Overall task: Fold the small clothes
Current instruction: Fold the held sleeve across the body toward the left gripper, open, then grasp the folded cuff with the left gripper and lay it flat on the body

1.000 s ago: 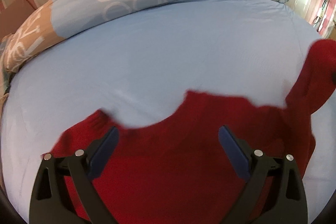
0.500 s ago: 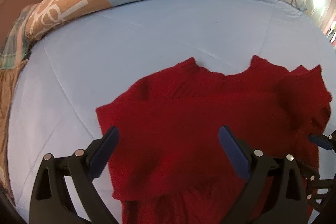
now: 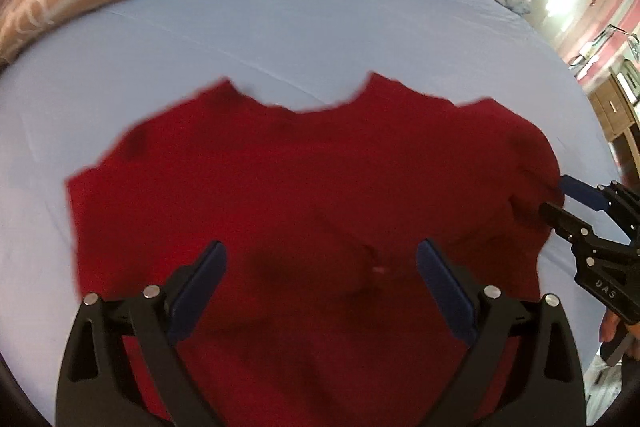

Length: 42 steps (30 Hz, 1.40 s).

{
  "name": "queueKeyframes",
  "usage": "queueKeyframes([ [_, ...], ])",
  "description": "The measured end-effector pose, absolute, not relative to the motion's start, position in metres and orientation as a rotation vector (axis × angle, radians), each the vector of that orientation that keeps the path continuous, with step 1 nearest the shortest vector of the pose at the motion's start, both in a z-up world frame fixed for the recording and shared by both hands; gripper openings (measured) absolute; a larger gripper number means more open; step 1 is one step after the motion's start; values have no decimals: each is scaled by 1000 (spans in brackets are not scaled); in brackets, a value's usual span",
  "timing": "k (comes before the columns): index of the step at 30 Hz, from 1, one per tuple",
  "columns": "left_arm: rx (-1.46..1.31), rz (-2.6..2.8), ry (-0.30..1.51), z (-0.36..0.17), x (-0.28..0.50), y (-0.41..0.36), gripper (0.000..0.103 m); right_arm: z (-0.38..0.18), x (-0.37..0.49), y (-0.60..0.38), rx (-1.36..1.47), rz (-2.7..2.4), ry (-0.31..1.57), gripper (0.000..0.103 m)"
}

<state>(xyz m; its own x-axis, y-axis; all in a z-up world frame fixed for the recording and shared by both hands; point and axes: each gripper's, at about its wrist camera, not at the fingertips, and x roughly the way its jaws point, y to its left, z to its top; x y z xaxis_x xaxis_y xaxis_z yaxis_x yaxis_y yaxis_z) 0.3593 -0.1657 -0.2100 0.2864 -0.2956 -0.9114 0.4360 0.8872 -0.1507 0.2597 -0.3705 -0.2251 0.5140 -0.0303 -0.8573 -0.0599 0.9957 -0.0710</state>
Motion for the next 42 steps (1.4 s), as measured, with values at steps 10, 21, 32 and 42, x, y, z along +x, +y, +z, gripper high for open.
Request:
queueKeyframes([
  [10,135,-540,1224,-219,353,-221,89,-235,247,-403,-33,-93,1063,48],
  [21,166,-526,1253,-227,355,-229,19,-239,239,-434,17,-153,1055,49],
  [32,380,-535,988,-153,342,-189,12,-224,237,-423,1,-136,1014,57],
  [42,452,-406,988,-155,353,-94,12,-229,252,-388,-14,-81,1024,58],
])
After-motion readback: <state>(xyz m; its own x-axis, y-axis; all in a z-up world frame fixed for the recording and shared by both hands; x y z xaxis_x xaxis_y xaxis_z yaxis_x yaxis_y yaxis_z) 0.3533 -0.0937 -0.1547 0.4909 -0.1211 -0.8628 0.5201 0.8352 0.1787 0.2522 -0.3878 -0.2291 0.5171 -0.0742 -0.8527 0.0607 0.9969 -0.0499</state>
